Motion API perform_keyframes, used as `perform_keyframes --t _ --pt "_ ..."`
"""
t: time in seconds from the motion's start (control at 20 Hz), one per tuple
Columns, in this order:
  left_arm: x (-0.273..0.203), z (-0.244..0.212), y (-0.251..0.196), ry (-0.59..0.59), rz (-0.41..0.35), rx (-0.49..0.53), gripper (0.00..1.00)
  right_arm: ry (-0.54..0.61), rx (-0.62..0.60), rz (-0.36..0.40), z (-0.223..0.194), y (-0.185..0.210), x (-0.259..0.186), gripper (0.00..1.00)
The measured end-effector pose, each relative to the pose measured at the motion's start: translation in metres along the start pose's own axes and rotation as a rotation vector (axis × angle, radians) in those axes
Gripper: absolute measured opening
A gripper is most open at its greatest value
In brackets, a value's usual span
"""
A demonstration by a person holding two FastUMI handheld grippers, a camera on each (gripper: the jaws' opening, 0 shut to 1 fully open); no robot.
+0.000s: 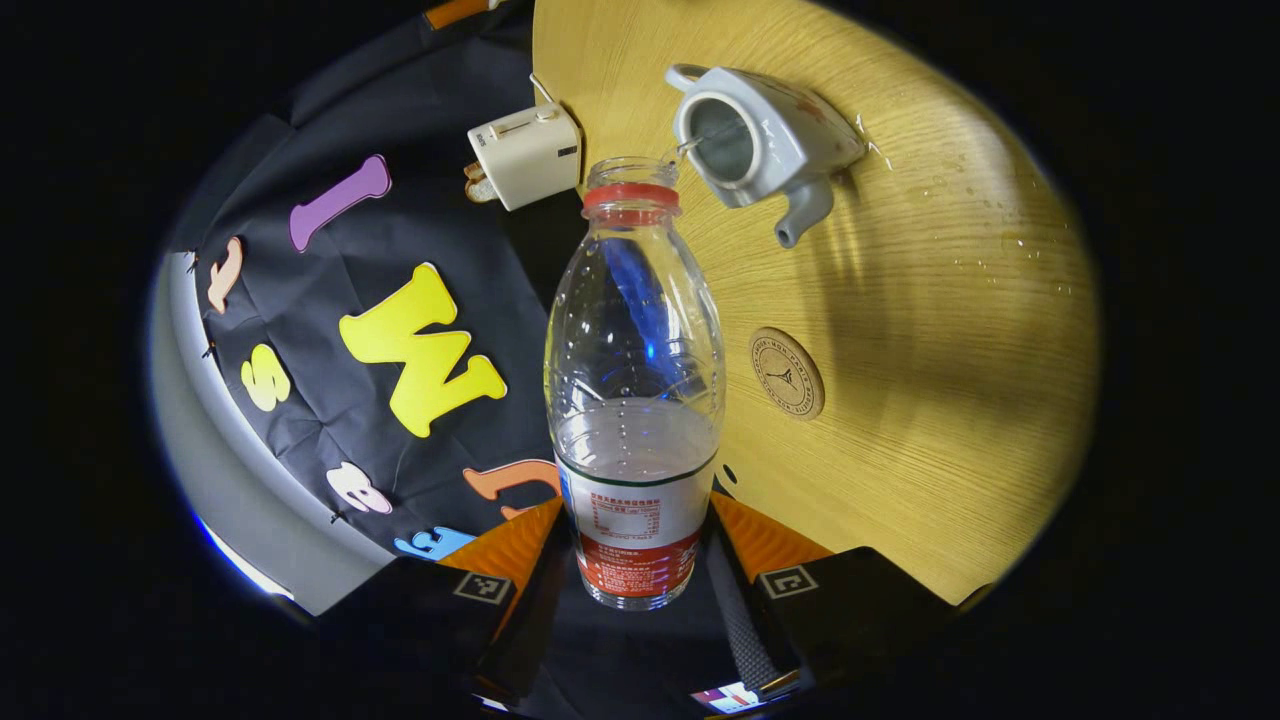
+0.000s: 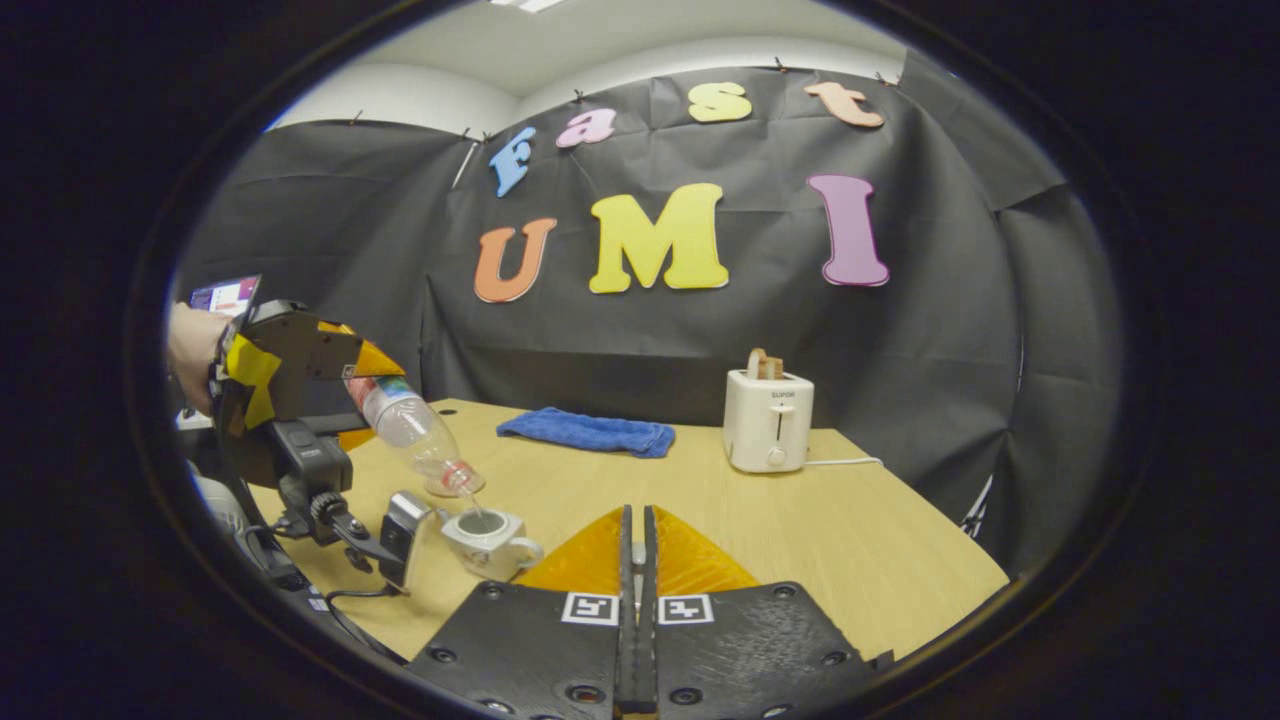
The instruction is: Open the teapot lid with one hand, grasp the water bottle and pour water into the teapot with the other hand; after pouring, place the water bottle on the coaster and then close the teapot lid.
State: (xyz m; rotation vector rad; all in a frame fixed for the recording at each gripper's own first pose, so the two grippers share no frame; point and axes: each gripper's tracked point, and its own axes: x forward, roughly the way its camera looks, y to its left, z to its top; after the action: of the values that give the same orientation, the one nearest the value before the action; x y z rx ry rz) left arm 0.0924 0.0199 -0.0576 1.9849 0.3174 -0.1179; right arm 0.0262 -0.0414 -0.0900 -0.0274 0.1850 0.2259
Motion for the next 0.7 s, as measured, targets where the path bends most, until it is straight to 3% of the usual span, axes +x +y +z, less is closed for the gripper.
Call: perform_keyframes --t 0.5,0.7 --pt "0.0004 0.0008 0.0084 0.008 0.021 0.058 0.78 0.005 0.014 -0.009 -0.0044 -0.0076 -0.0016 0.0" --pt "-0.0008 0.003 0.0096 0.012 0.027 0.07 0.75 0.005 0.011 -0.009 -0.0045 -0.0073 -0.0017 0.0"
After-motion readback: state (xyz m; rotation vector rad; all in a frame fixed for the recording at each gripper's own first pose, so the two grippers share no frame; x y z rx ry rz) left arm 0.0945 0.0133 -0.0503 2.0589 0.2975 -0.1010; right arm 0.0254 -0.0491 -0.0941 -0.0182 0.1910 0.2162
